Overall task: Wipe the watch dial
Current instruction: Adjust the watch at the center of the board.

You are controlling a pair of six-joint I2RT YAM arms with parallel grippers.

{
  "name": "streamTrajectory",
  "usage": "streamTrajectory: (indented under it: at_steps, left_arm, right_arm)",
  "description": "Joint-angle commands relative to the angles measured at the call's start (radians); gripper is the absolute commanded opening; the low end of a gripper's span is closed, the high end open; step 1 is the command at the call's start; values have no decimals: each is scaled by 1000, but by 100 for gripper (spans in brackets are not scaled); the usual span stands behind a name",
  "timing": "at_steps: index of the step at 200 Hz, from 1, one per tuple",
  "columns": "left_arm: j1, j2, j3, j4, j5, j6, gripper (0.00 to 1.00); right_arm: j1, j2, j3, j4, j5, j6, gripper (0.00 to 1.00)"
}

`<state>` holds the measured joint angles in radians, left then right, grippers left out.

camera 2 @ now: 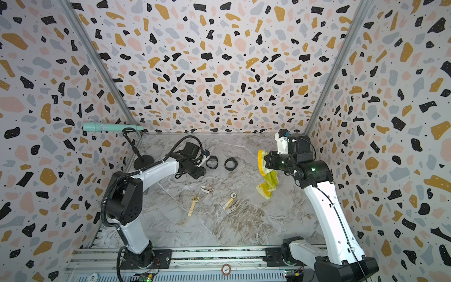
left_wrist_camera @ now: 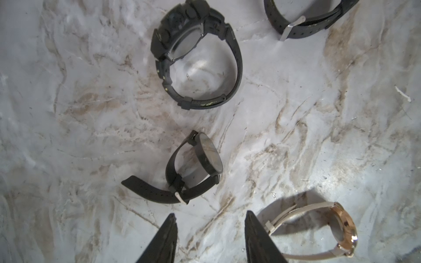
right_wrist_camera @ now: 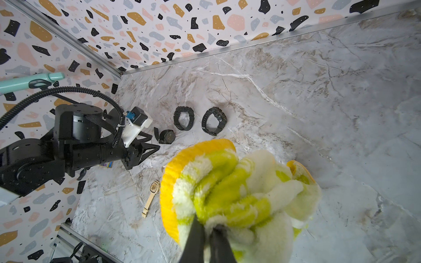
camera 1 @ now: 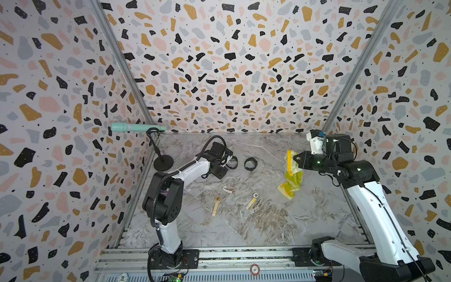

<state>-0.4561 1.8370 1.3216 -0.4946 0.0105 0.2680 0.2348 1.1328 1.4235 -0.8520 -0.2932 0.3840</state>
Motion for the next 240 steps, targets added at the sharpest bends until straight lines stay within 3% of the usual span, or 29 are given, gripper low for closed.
streamTrajectory:
  at_steps: [1,98,240]
  left_arm:
    - [-22,39,-12,29,-17,37,47]
    - [-32,83,-50,82,-93,54,47]
    - [-32,111,-13,79,-80,59,44]
  right_arm:
    - [-1,-7,55,-13,10,-1,0]
    - [-1,3,81,-42,34,-1,0]
    - [0,-25,60,-51,45,14,0]
